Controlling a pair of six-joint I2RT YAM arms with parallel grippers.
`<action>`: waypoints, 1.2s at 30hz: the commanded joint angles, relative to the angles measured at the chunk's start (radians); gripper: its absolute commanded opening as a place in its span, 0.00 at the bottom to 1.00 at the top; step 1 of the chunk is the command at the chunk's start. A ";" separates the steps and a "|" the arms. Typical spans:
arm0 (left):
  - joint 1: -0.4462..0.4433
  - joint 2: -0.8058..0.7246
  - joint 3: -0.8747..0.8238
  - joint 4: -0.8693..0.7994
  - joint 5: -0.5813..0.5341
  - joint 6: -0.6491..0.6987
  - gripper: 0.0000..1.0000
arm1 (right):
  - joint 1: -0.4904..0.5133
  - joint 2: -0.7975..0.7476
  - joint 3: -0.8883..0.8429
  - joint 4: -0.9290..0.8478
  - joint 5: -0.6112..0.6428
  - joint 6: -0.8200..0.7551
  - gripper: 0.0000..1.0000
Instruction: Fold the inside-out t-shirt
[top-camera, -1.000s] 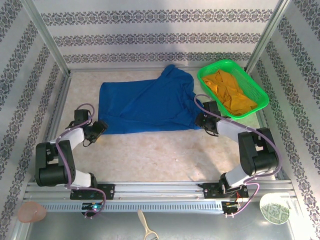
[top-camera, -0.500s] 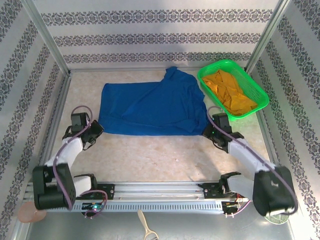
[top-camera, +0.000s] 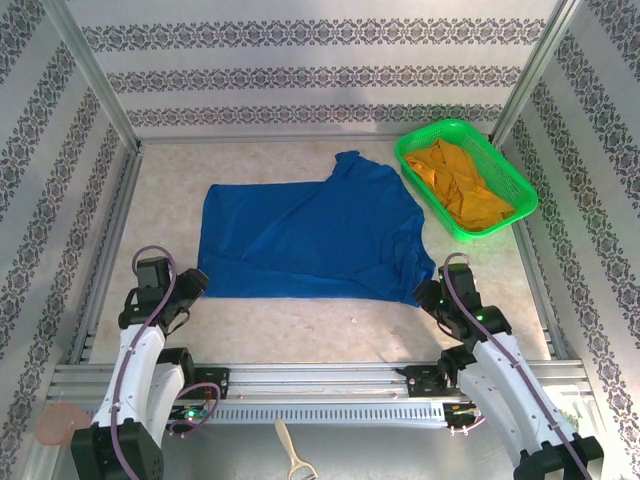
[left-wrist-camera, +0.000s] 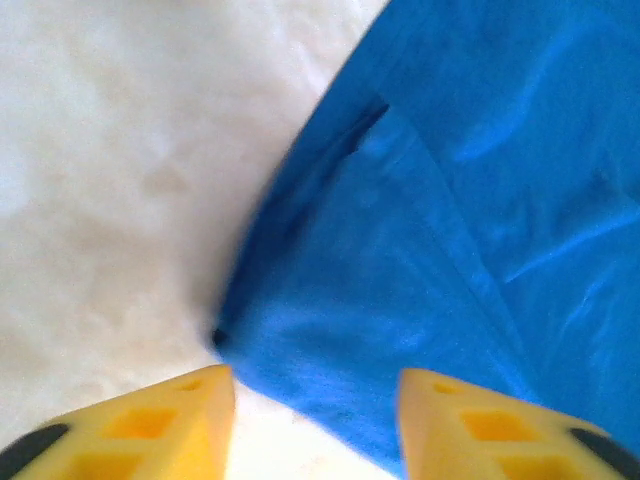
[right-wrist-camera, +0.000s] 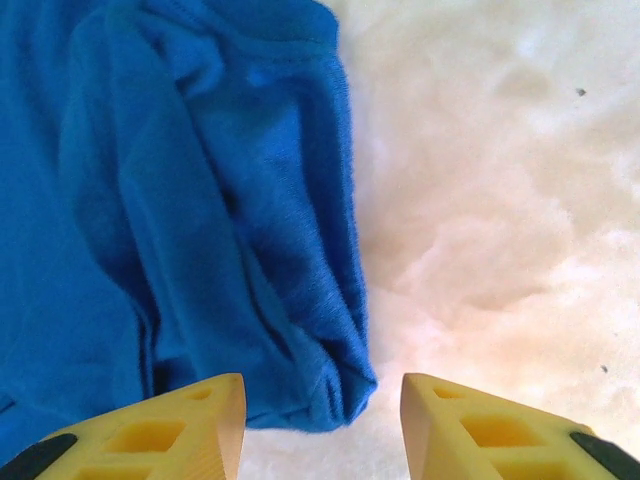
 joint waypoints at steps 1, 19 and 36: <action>-0.002 0.019 0.044 -0.058 -0.039 0.011 0.63 | 0.043 0.034 0.062 -0.033 -0.033 -0.012 0.45; -0.002 0.163 0.185 0.014 -0.031 0.080 0.78 | 0.272 0.313 0.073 0.271 -0.006 0.111 0.38; -0.002 0.214 0.191 0.091 -0.003 0.060 0.79 | 0.282 0.532 0.153 0.417 -0.004 0.100 0.00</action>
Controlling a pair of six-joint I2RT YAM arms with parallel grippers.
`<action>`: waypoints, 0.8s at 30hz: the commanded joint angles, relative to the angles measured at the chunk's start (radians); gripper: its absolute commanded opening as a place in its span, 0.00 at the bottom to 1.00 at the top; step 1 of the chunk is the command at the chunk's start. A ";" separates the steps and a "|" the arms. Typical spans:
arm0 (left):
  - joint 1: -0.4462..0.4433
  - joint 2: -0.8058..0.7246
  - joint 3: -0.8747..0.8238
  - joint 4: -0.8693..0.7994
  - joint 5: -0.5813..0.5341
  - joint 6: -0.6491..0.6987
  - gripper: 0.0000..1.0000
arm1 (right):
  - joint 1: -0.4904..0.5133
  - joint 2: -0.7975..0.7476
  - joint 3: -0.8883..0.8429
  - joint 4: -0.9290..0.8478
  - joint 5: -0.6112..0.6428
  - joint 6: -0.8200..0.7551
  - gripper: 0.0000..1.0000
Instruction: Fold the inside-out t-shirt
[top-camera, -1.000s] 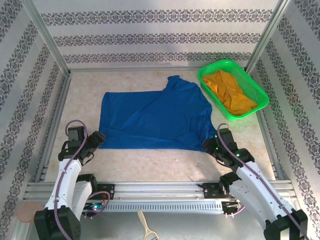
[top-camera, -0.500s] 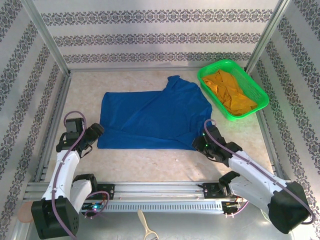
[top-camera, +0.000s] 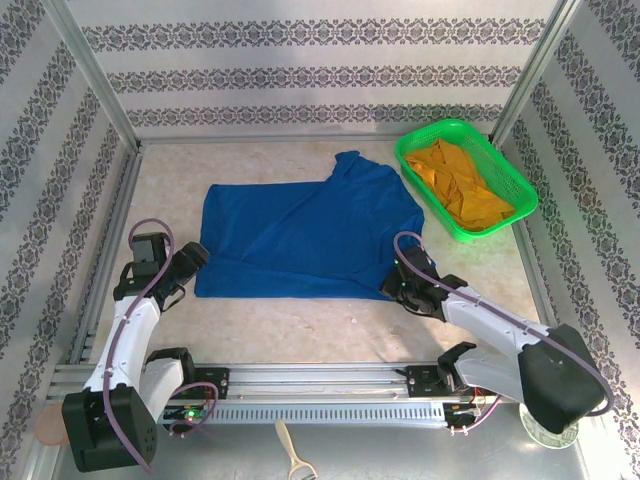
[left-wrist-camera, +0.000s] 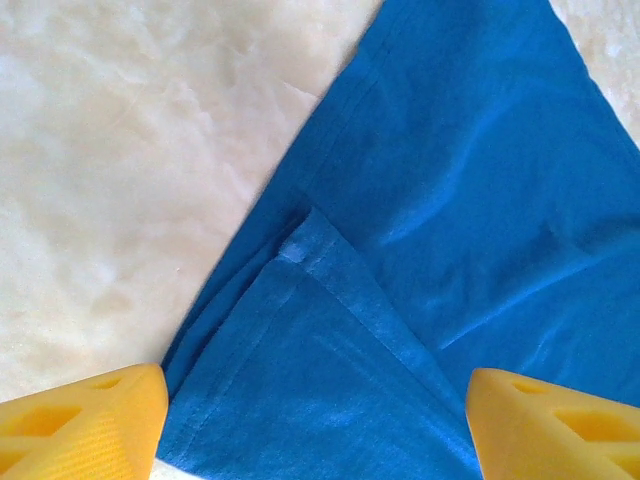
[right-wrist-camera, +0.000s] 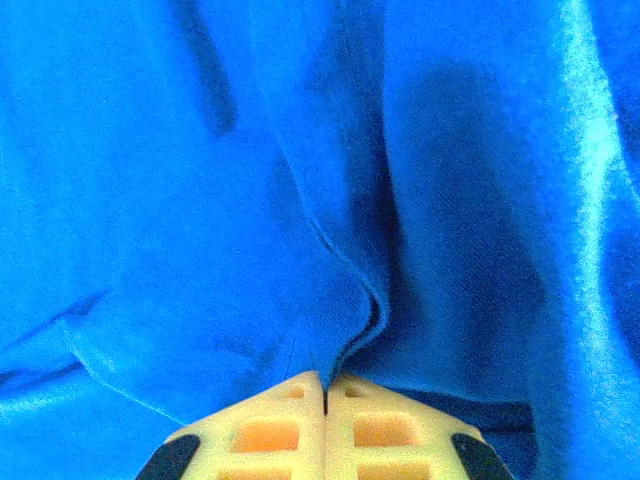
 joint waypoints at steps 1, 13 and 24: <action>-0.002 0.010 0.009 0.043 0.017 -0.005 0.79 | 0.008 0.022 0.077 0.042 0.011 -0.019 0.00; -0.002 0.049 0.010 0.069 0.039 0.000 0.79 | -0.085 0.369 0.362 0.233 -0.058 -0.051 0.04; -0.004 0.098 -0.020 0.133 0.112 -0.017 0.79 | -0.142 0.137 0.333 0.051 -0.017 -0.194 0.56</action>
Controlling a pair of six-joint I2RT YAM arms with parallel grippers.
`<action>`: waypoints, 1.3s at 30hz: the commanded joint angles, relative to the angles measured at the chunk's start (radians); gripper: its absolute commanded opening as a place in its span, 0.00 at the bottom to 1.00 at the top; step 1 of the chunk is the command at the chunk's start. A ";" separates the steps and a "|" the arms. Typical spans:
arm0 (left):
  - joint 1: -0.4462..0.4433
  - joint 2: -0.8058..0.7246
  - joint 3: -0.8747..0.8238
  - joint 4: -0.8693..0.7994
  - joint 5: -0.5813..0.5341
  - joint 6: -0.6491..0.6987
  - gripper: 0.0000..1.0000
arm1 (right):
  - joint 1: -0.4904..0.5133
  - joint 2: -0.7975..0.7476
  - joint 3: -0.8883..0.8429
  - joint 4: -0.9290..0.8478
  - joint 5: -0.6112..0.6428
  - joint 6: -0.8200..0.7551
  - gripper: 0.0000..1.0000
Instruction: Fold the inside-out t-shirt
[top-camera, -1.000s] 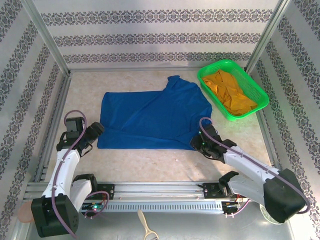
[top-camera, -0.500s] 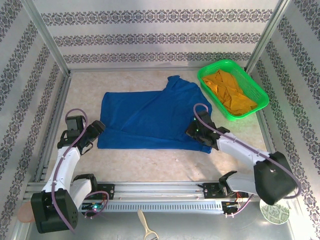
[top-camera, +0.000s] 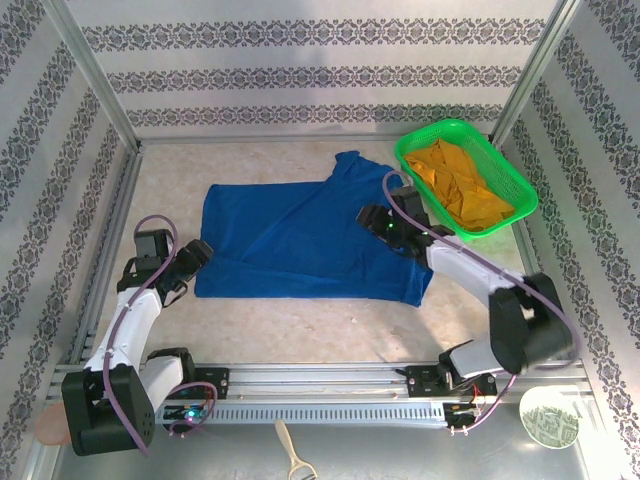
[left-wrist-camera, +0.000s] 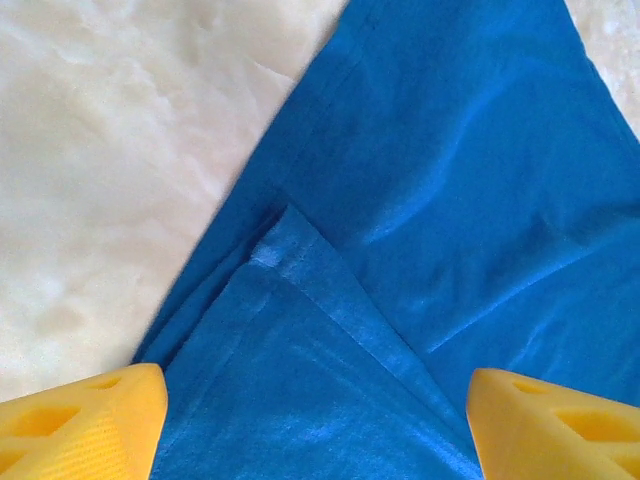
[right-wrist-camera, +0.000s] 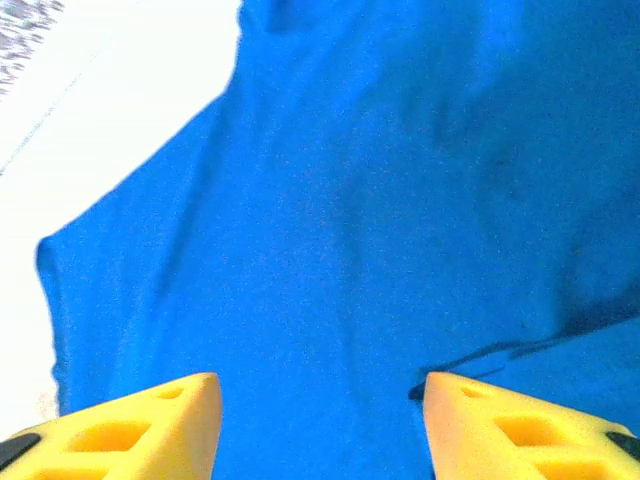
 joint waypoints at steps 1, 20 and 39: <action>-0.005 0.013 -0.019 0.069 0.068 -0.020 0.79 | -0.037 -0.172 -0.085 -0.176 0.076 -0.054 0.55; -0.241 0.271 -0.083 0.356 0.094 -0.155 0.79 | -0.170 -0.528 -0.485 -0.389 0.053 -0.002 0.47; -0.087 0.313 -0.102 0.257 -0.074 -0.112 0.80 | -0.173 -0.918 -0.546 -0.714 0.094 0.226 0.00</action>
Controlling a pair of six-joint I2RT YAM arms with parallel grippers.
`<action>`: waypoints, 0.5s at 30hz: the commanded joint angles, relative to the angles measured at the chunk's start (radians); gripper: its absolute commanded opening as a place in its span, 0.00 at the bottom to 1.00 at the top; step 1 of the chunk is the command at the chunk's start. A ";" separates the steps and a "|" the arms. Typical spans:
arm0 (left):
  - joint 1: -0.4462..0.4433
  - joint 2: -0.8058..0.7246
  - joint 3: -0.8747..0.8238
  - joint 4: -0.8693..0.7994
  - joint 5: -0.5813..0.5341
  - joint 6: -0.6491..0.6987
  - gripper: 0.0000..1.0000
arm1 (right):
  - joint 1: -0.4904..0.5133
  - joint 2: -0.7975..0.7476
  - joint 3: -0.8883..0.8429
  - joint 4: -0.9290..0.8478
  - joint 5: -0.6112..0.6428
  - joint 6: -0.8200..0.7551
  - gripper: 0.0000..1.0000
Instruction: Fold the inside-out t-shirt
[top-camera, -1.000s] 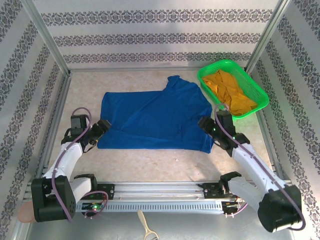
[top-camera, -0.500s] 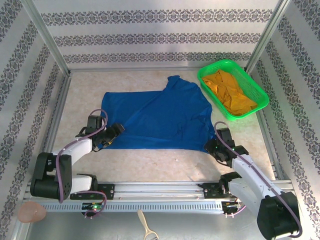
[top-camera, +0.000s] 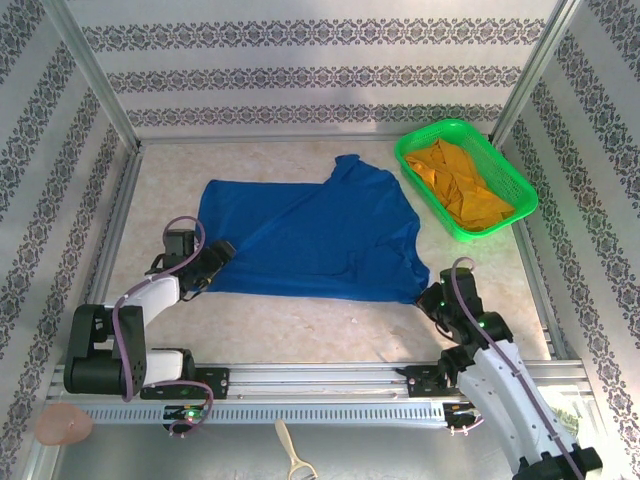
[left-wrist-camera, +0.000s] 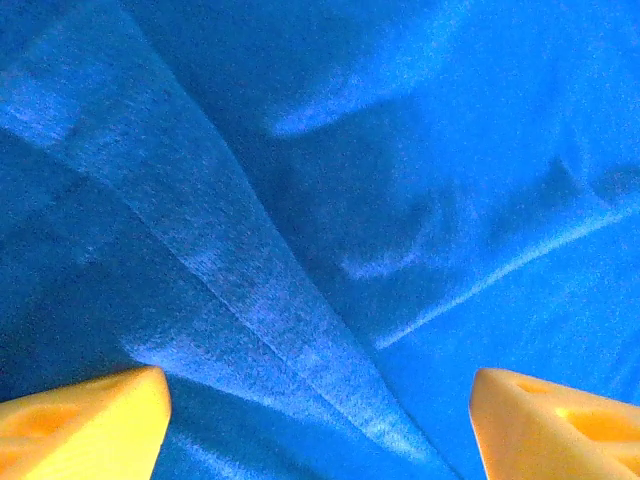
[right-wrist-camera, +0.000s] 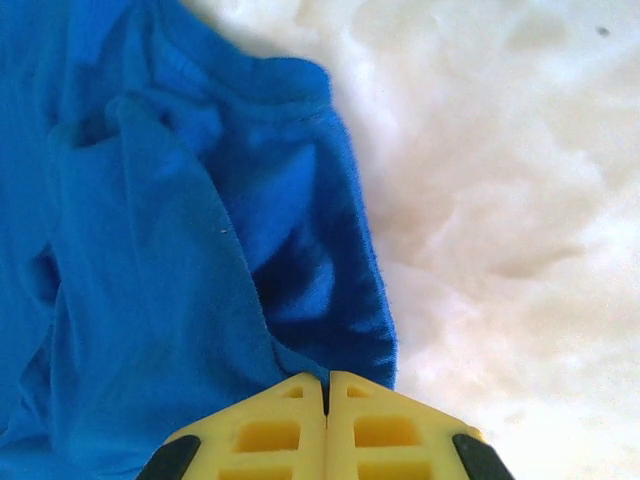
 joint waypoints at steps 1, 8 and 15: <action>0.051 0.017 -0.018 -0.125 -0.083 0.045 0.80 | -0.013 -0.057 -0.026 -0.153 0.031 0.090 0.00; 0.061 -0.134 -0.025 -0.221 -0.082 0.055 0.81 | -0.009 -0.117 0.011 -0.194 0.006 0.118 0.46; 0.061 -0.282 0.081 -0.356 -0.017 0.118 0.82 | -0.012 0.262 0.157 0.185 -0.128 -0.176 0.46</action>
